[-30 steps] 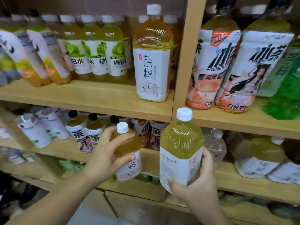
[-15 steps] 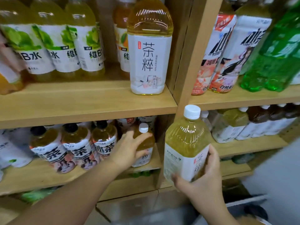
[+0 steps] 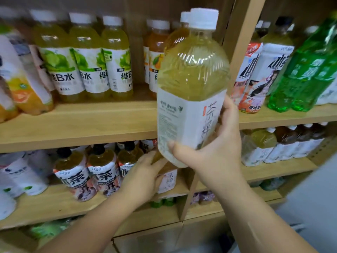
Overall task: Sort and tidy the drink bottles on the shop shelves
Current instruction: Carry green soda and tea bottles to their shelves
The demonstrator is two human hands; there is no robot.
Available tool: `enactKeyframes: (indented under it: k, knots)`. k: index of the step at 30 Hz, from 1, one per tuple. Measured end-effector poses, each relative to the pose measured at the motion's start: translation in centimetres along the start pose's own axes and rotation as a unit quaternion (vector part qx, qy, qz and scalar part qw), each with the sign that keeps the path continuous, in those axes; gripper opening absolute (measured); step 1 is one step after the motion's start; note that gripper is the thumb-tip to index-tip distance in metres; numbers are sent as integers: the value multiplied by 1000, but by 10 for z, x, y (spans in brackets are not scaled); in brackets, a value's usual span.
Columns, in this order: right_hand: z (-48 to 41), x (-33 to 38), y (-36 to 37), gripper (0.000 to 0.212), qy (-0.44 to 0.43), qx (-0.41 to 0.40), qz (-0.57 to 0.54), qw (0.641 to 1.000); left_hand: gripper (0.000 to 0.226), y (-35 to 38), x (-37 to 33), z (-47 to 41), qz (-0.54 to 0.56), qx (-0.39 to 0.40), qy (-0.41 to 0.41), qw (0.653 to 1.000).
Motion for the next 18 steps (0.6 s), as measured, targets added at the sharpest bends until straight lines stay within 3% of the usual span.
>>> enactKeyframes:
  k: [4, 7, 12, 16, 18]
  knots:
    - [-24, 9, 32, 103, -26, 1, -5, 1000, 22, -95, -11, 33, 112, -211, 38, 970]
    - [-36, 5, 61, 106, -31, 9, -14, 999, 19, -165, -2, 42, 209, -324, -36, 922]
    - [-40, -9, 101, 103, -20, -7, -61, 998, 44, -218, -1, 9, 315, -327, -51, 890]
    - [-44, -17, 113, 104, 4, 17, -43, 999, 71, -223, 5, -11, 275, -321, -85, 902]
    - [-49, -17, 113, 109, 3, 58, -8, 998, 74, -222, 9, -17, 246, -325, -92, 908]
Point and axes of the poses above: each hand's wrist, its own z-axis away from the middle knuckle, its own y-axis out of the palm, x = y × z, the point moved 8 cm from there along -z, towards the middle knuckle, and after that the axes turned 3 degrees about -y, right-handed, at the moved point
